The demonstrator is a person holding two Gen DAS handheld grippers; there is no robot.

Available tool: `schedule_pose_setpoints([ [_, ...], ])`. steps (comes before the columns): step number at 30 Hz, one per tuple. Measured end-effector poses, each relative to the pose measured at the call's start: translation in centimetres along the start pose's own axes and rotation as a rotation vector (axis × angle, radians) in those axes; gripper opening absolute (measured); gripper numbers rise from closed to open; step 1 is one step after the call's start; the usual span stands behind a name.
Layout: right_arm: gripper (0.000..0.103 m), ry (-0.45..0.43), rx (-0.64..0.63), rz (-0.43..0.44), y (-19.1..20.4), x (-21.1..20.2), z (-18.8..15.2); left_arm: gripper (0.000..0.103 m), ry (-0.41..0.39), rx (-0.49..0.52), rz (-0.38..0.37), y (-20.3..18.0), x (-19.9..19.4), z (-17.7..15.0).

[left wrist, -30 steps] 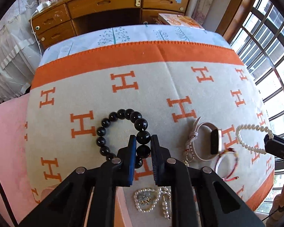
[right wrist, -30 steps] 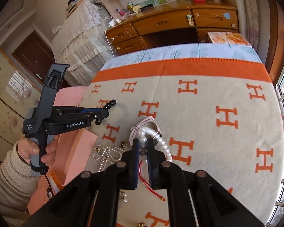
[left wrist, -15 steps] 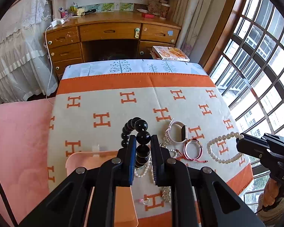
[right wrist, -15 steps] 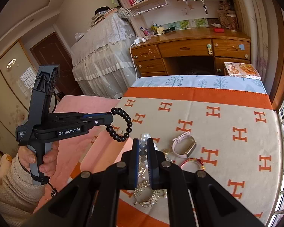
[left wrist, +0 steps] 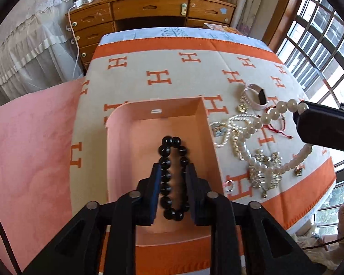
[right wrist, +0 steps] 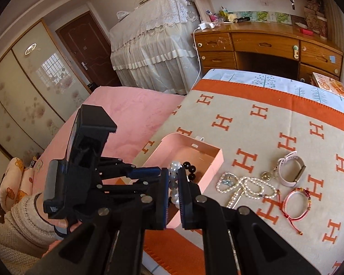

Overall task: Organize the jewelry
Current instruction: 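Carry both bracelets into the pink box and open both tools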

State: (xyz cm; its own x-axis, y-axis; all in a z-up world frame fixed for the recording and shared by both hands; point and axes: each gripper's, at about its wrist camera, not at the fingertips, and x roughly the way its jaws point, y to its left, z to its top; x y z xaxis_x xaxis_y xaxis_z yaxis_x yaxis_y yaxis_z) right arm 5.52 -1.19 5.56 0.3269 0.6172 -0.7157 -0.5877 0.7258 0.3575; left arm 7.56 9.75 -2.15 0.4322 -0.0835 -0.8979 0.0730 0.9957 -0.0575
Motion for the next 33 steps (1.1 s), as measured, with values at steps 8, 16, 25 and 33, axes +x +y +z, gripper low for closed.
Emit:
schedule_pose_setpoints([
  [8, 0.008, 0.064, 0.017, 0.028, 1.7, 4.9, 1.3, 0.06, -0.132, -0.064, 0.042, 3.4, -2.6, -1.7],
  [16, 0.017, 0.139, 0.084, -0.063, 0.7, 9.1, 2.3, 0.072, -0.221, -0.079, 0.072, 4.6, -5.4, -2.8],
  [25, 0.029, 0.105, 0.114, -0.117, -1.0, 7.8, 1.8, 0.072, -0.23, -0.098, 0.057, 5.2, -5.9, -2.6],
  [33, 0.029, 0.063, 0.119, -0.123, -1.8, 4.4, 0.8, 0.072, -0.221, -0.062, 0.059, 3.9, -5.7, -2.0],
])
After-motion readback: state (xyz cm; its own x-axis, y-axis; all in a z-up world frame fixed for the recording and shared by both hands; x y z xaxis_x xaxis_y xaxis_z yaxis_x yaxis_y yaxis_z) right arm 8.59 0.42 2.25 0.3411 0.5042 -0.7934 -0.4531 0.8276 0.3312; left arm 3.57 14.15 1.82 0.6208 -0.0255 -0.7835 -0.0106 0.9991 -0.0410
